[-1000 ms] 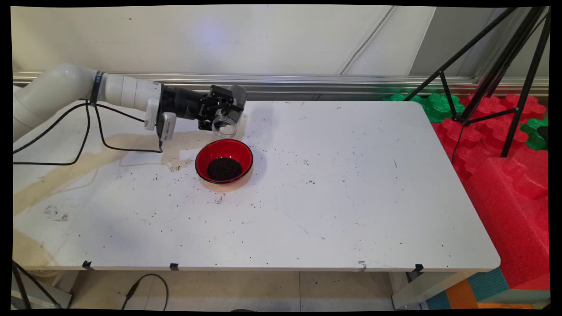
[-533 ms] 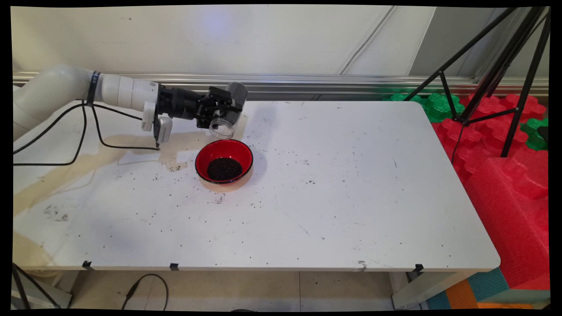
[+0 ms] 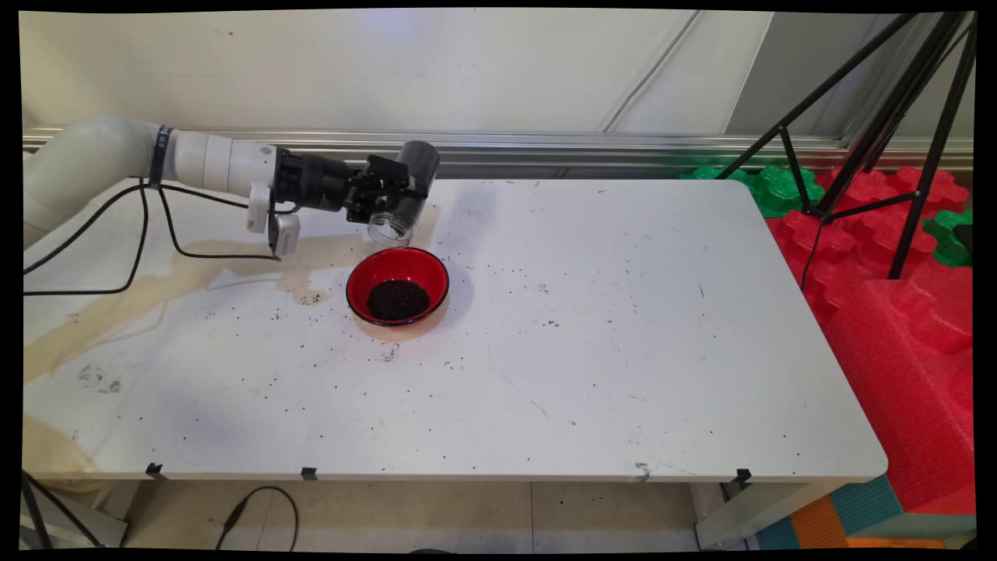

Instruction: Pour the black seasoning powder in the red bowl

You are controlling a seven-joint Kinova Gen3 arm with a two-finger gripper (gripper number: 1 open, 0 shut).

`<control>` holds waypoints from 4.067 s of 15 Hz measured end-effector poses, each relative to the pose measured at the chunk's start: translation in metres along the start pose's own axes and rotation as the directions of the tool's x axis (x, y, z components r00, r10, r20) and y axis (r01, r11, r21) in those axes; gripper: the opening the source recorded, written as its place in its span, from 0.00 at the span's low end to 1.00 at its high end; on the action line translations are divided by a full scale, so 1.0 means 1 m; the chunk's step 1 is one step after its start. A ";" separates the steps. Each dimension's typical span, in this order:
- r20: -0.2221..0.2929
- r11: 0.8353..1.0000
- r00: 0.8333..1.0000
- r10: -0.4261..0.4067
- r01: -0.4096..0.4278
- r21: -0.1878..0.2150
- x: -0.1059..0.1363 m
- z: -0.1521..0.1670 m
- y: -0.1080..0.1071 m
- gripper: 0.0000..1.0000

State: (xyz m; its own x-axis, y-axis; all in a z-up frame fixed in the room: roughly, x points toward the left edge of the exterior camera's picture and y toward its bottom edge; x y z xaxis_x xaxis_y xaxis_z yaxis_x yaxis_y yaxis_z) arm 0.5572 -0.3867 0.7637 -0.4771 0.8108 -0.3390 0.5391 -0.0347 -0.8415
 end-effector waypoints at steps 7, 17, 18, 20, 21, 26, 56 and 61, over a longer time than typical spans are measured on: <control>0.004 0.997 0.997 0.075 -0.075 0.008 0.002 -0.003 -0.002 0.00; 0.009 0.990 0.990 0.142 -0.142 0.017 0.004 -0.004 -0.005 0.00; 0.009 0.989 0.989 0.150 -0.150 0.018 0.004 -0.004 -0.005 0.00; 0.010 0.987 0.987 0.161 -0.161 0.019 0.004 -0.004 -0.005 0.00; 0.011 0.986 0.986 0.166 -0.166 0.020 0.004 -0.004 -0.005 0.00; 0.015 0.980 0.981 0.196 -0.196 0.023 0.005 -0.005 -0.006 0.00; 0.019 0.967 0.967 0.253 -0.254 0.028 0.004 -0.004 -0.009 0.00; 0.019 0.966 0.966 0.257 -0.257 0.027 0.004 -0.003 -0.009 0.00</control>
State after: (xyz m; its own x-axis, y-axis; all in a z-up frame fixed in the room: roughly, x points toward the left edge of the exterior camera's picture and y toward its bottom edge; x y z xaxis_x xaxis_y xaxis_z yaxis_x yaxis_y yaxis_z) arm 0.5525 -0.3816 0.7707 -0.3356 0.7636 -0.5516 0.6246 -0.2580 -0.7371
